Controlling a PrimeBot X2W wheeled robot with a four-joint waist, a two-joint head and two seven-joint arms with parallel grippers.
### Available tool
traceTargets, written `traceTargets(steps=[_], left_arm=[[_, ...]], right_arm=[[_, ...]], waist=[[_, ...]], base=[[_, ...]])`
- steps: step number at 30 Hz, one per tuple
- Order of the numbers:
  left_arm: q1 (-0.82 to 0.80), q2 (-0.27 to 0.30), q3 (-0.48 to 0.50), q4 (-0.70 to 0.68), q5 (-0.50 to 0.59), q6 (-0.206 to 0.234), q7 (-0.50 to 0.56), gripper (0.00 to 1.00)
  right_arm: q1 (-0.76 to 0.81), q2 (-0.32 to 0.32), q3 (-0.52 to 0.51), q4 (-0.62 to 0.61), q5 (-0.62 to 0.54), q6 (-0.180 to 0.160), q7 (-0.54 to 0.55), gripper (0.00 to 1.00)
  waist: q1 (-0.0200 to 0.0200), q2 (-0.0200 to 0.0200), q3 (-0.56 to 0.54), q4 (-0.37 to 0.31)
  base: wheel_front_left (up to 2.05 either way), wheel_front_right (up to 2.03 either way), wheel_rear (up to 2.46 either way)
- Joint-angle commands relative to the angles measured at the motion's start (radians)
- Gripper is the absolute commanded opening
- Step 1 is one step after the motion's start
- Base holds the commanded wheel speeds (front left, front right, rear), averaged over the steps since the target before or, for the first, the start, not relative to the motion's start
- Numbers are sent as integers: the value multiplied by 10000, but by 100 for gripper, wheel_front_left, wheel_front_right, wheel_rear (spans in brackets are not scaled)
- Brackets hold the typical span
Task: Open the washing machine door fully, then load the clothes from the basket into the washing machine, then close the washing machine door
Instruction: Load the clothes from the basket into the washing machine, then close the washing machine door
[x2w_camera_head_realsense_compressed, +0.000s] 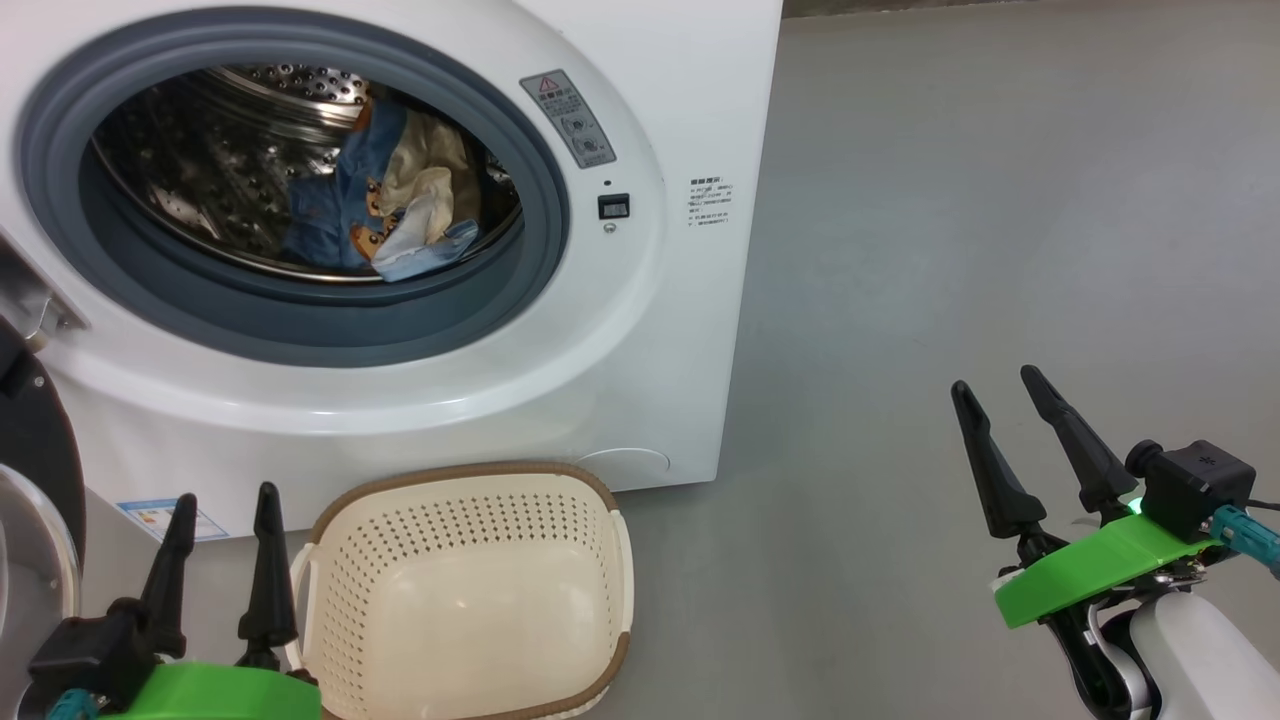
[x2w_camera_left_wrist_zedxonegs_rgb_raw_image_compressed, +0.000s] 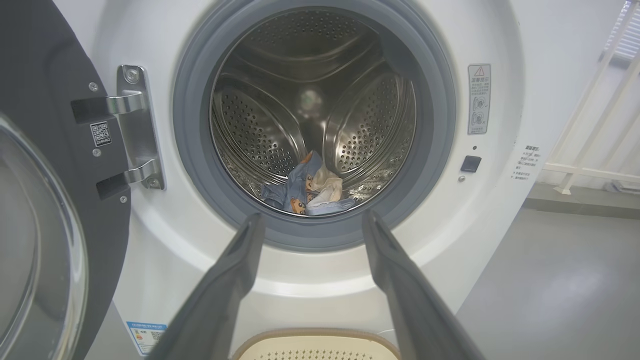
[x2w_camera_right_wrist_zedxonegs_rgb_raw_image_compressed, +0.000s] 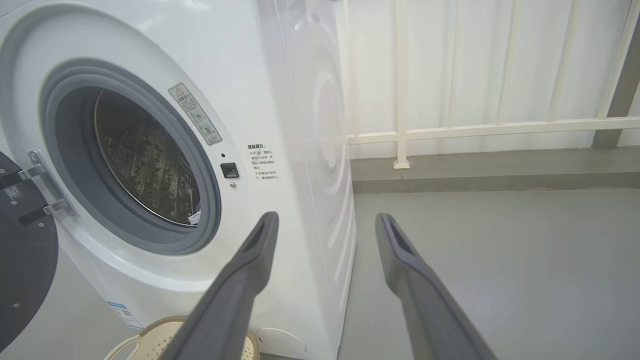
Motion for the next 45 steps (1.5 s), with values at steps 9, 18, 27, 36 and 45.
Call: traceTargets(steps=[9,18,27,36,45], left_arm=[[-123,163,424,-340,266,-49,-65,100],[-144,87,544,-390,322,-50,-65,100],[-119,82,562,-472,332,-50,-65,100],[-107,80,545,-407,336,-50,-65,100],[-98,89,519,-383,340,-50,-65,100]], right_arm=[[17,-155,174,-181,81,46,-80,100],[-20,-138,114,-194,67,46,-80,100],[11,-95,74,-196,40,46,-80,100],[29,-119,74,-184,59,46,-80,100],[26,-152,79,-164,91,46,-80,100]], waist=[[0,0,-29,12],[0,0,63,15],[0,0,34,16],[0,0,-27,24],[0,0,-45,43]], base=[[-1,1,0],[-78,78,0],[-187,187,0],[-126,126,0],[-13,13,0]])
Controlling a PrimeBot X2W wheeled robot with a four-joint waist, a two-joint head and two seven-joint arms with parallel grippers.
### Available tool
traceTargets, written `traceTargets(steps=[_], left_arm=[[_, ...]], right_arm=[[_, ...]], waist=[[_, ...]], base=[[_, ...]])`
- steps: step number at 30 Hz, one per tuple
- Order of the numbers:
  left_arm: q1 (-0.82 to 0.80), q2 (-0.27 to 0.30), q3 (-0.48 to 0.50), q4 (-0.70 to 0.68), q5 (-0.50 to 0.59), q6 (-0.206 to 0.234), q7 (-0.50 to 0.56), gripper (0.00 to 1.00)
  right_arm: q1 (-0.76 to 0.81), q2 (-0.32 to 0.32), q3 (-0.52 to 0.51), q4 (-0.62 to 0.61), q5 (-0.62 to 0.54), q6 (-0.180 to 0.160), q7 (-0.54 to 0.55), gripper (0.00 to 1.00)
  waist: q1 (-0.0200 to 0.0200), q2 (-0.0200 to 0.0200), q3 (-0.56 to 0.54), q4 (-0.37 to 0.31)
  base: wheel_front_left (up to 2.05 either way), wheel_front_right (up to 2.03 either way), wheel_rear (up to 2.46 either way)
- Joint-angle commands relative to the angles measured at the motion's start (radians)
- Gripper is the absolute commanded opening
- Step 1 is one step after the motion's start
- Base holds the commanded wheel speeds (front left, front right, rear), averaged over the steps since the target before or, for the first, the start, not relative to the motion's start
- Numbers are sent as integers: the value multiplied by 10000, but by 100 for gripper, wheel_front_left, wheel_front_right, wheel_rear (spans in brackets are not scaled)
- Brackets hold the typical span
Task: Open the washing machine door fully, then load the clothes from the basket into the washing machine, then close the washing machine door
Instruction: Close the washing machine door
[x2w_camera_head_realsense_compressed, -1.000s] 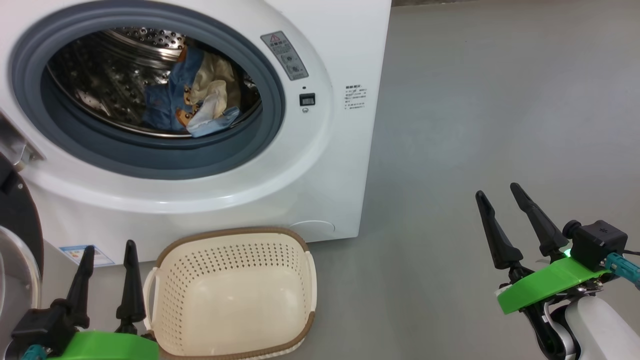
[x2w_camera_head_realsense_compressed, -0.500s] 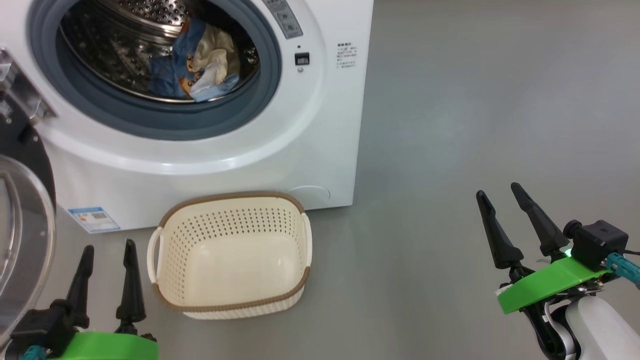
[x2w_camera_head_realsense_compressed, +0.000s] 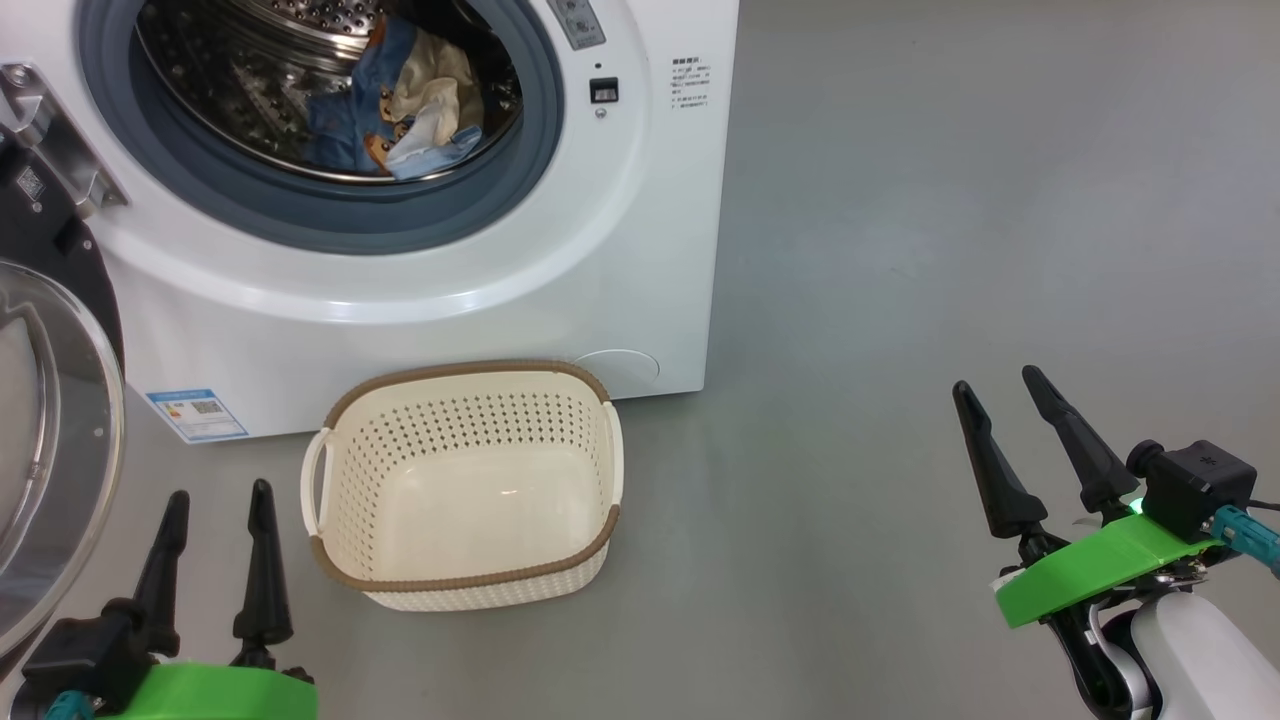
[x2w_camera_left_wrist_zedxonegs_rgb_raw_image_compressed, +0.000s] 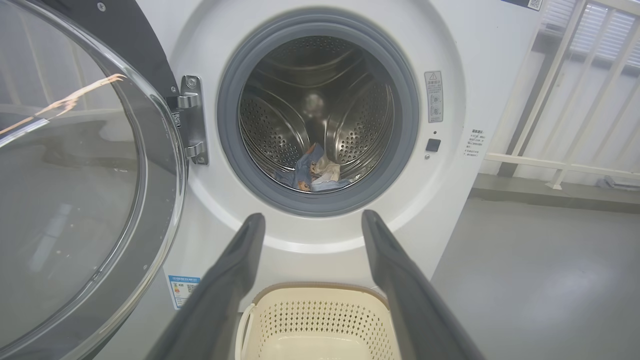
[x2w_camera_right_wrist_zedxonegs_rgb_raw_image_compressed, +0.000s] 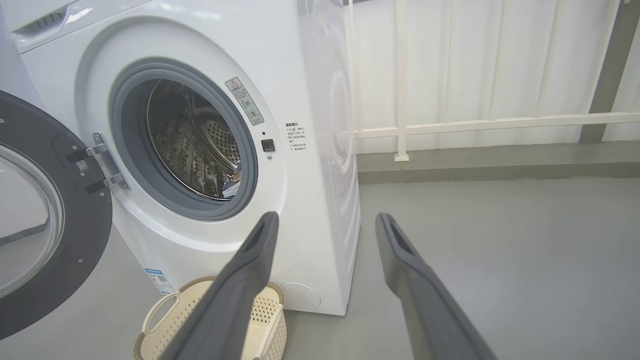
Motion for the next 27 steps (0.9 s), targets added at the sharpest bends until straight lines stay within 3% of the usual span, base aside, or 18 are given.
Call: traceTargets(steps=[1,14,27], left_arm=[[-131,179,326,-224,51,-50,-65,100],[-105,148,298,-242,92,-50,-65,100],[-57,122,237,-181,88,-50,-65,100]], right_arm=[[24,-155,96,-194,95,46,-80,100],[61,-169,65,-200,98,46,-80,100],[138,-106,213,-154,157,46,-80,100]], waist=[[0,0,2,5],[0,0,-20,108],[0,0,-193,1093]], base=[[0,0,0],[0,0,0],[0,0,0]])
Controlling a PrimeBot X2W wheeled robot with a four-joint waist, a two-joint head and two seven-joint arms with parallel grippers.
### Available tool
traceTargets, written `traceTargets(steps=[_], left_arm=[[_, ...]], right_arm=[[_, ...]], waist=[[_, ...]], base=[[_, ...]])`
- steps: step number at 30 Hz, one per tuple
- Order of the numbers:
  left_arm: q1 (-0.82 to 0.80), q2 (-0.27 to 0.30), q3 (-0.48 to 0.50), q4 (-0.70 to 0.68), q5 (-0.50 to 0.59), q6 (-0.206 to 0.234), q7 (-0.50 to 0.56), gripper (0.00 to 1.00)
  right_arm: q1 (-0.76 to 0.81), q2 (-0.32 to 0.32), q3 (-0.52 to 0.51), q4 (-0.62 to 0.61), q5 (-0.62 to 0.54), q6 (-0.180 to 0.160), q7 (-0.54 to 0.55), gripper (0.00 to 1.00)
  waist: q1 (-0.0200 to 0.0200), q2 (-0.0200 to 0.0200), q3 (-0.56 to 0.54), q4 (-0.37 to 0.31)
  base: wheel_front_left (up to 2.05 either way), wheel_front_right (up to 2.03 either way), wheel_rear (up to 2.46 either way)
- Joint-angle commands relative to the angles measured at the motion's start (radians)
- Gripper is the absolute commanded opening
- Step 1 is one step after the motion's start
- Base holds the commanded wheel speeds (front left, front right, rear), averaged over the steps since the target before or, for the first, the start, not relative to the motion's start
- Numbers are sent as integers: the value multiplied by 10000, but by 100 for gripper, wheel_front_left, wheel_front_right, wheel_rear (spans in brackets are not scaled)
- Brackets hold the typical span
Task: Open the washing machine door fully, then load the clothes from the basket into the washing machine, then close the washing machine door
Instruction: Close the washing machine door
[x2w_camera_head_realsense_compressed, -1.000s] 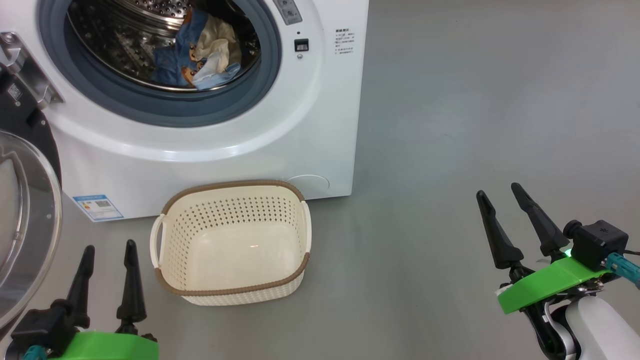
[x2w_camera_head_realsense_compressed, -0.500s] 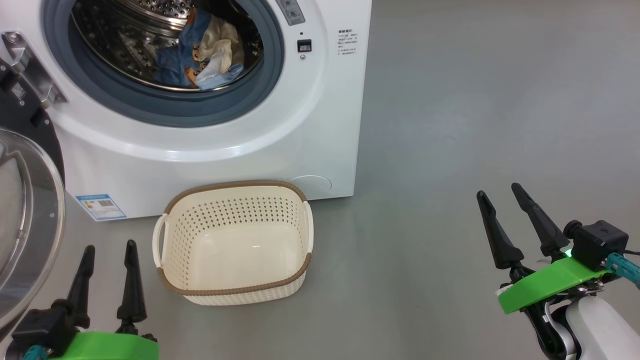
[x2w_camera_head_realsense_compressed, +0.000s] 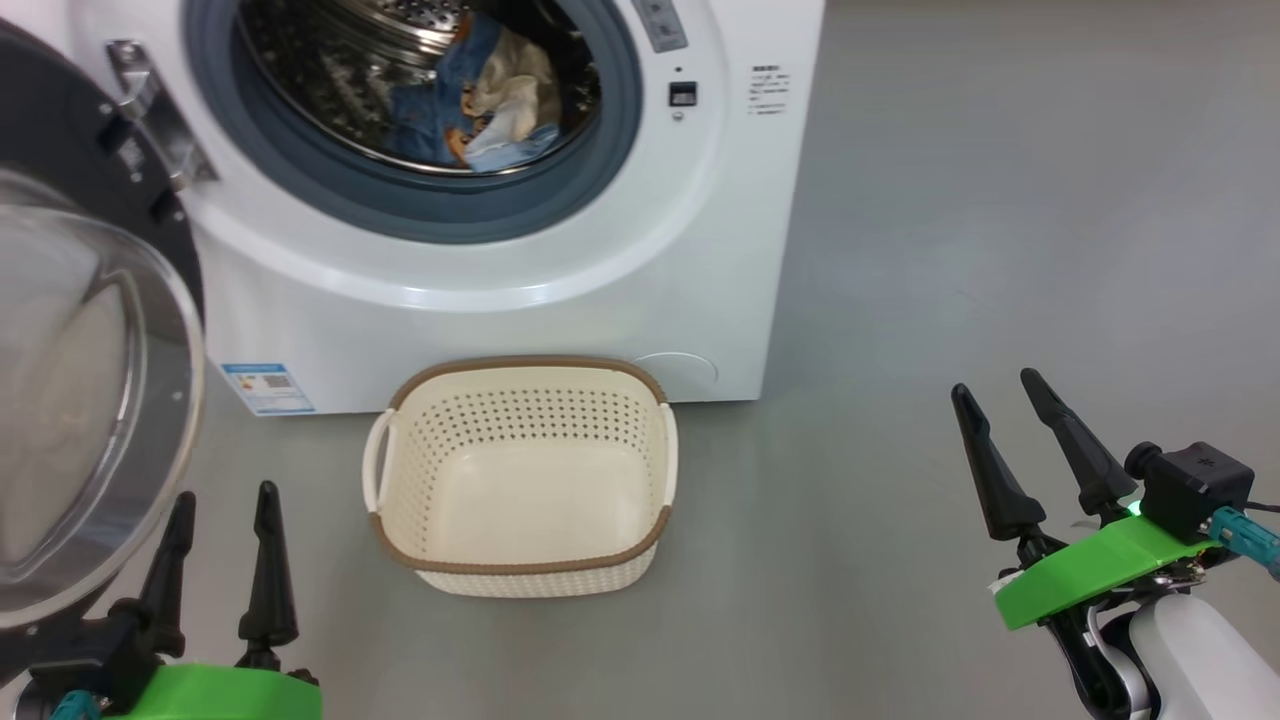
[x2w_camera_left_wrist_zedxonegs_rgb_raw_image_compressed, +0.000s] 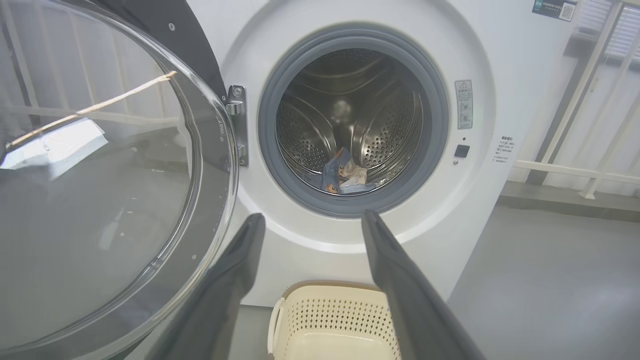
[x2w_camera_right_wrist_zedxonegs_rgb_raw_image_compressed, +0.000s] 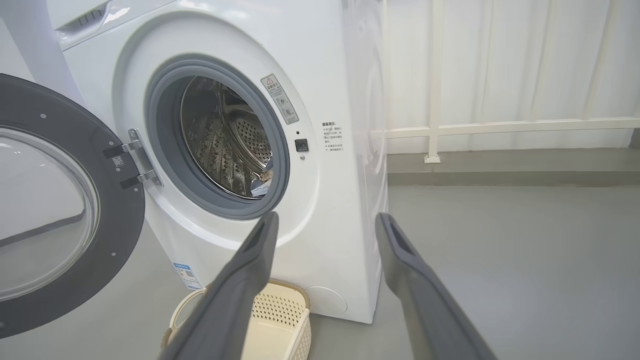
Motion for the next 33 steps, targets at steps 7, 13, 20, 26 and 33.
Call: traceTargets(steps=[7,13,20,26,33], left_arm=[[-36,174,312,-128,48,-50,-65,100],[-1,115,395,-55,115,-50,-65,100],[68,11,400,35,195,-50,-65,100],[113,-85,378,203,257,-50,-65,100],[143,-131,399,303,162,-50,-65,100]], right_arm=[[126,-79,274,-146,177,46,-80,100],[141,-84,384,-92,239,46,-80,100],[167,-56,557,-37,280,46,-80,100],[208,-58,672,25,340,46,-80,100],[288,-11,785,48,392,46,-80,100]], waist=[[0,0,-174,849],[0,0,-262,1525],[0,0,-397,2375],[0,0,-576,3051],[0,0,-704,3688]], base=[[0,0,0],[0,0,0],[0,0,0],[0,0,0],[0,0,0]])
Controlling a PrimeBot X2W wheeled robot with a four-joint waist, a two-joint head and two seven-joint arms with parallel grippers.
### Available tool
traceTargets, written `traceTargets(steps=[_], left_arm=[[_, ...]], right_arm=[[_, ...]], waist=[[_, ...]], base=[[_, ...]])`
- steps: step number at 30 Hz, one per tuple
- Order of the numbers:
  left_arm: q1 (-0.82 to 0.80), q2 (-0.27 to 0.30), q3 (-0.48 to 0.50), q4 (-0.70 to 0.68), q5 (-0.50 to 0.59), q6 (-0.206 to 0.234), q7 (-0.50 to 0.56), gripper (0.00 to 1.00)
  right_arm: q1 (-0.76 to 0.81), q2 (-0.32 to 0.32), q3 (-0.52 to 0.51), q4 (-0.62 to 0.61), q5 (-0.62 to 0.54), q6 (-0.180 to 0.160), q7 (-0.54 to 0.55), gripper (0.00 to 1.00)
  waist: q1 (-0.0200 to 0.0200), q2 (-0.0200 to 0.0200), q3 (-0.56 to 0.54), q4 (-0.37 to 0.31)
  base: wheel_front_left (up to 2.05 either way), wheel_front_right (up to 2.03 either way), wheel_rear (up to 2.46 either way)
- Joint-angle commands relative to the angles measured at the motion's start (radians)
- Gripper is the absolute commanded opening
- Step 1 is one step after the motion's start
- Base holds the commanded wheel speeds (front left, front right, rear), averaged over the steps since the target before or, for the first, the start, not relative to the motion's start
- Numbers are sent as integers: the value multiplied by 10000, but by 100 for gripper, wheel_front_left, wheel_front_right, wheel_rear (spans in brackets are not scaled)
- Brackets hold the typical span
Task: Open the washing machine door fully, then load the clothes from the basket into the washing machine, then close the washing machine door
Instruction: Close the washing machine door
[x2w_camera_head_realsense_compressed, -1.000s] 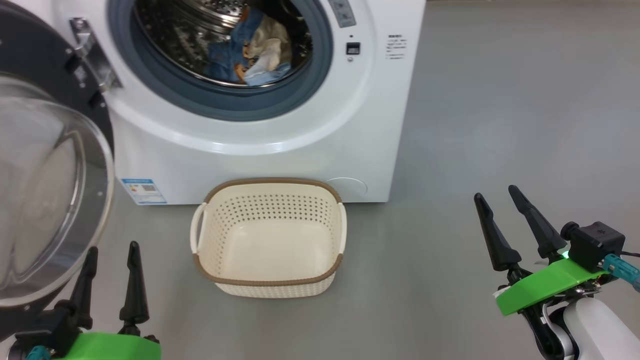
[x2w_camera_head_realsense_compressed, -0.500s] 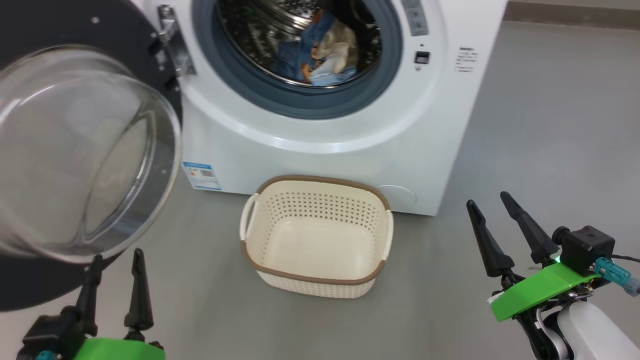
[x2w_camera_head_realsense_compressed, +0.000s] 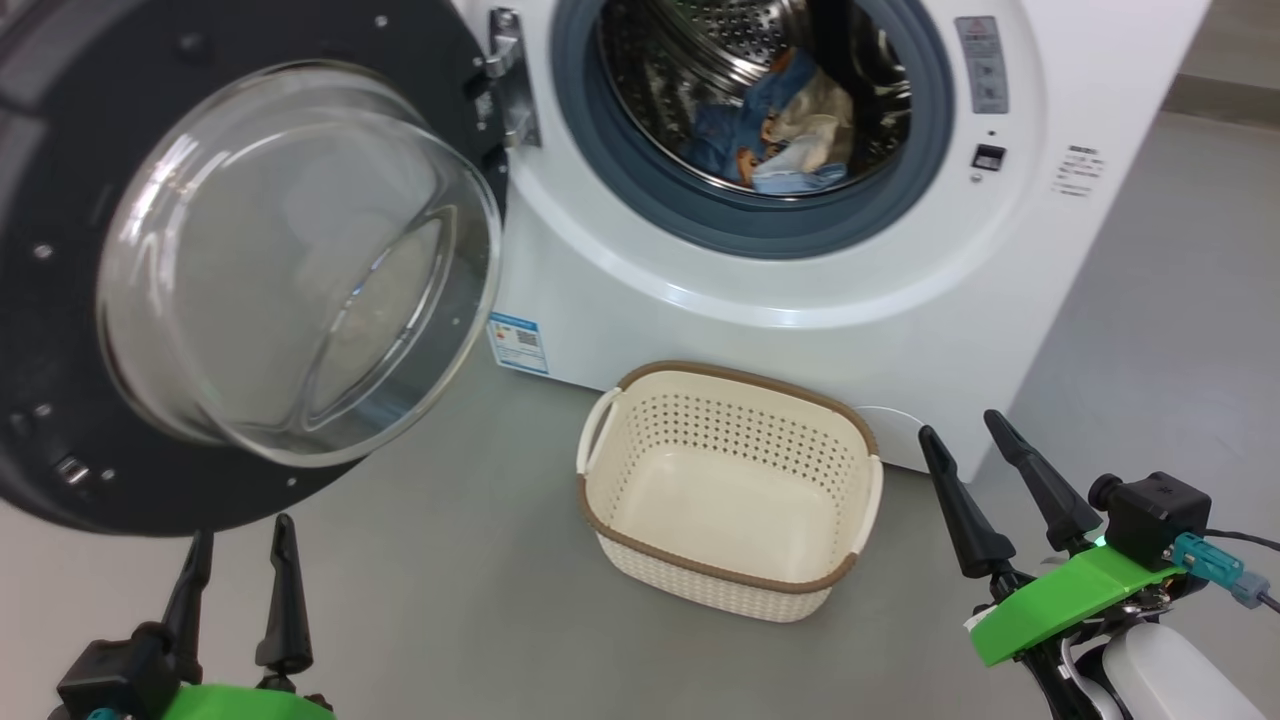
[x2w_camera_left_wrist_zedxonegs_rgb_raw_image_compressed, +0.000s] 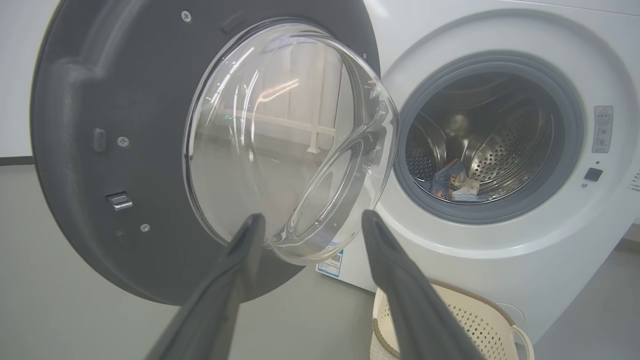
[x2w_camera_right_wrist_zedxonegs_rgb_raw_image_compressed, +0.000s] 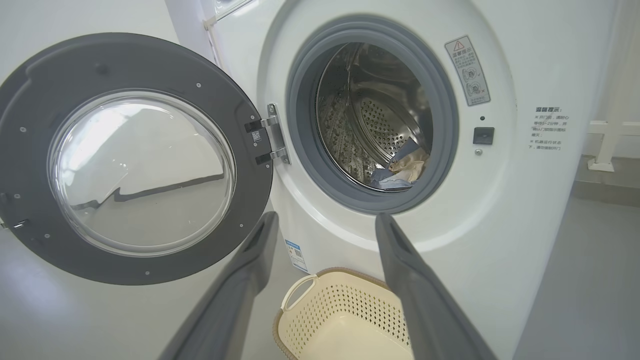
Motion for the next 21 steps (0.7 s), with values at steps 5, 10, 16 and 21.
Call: traceTargets(steps=[5,10,16,21], left_arm=[[-74,112,394,-108,72,-50,-65,100],[-81,84,450,-60,168,-50,-65,100],[-102,71,476,-21,204,-50,-65,100],[-121,27,601,-20,280,-50,-65,100]], right_arm=[[85,-16,252,-162,24,46,-80,100],[90,-3,318,-136,37,46,-80,100],[103,21,328,-147,32,46,-80,100],[80,18,376,-162,62,46,-80,100]], waist=[[0,-1,-157,655],[0,-1,-199,838],[0,-1,-215,940],[0,-1,-151,974]], base=[[0,0,0],[0,0,0],[0,0,0],[0,0,0]])
